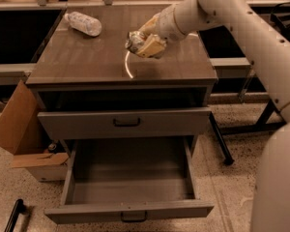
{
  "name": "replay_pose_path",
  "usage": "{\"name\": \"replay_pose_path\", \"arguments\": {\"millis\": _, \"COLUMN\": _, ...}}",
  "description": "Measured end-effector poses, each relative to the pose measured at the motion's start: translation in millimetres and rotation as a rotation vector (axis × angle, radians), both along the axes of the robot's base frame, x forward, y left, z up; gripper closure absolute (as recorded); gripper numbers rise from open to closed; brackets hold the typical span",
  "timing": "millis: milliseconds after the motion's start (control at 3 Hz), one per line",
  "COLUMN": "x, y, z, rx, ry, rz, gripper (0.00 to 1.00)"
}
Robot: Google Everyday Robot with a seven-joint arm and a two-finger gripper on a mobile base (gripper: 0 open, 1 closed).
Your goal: Pick 7up can from middle drawer and place on counter
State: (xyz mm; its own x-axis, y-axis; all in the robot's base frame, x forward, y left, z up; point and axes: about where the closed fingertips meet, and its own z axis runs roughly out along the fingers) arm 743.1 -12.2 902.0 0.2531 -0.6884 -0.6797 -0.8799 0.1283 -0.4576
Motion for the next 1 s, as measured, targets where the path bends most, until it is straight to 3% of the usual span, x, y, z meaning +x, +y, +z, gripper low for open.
{"name": "replay_pose_path", "arguments": {"millis": 333, "x": 16, "y": 14, "z": -13, "rx": -0.011, "ry": 0.045, "rz": -0.002, "gripper": 0.84}}
{"name": "replay_pose_path", "arguments": {"millis": 1000, "x": 32, "y": 20, "z": -30, "rx": -0.015, "ry": 0.099, "rz": -0.017, "gripper": 0.37}}
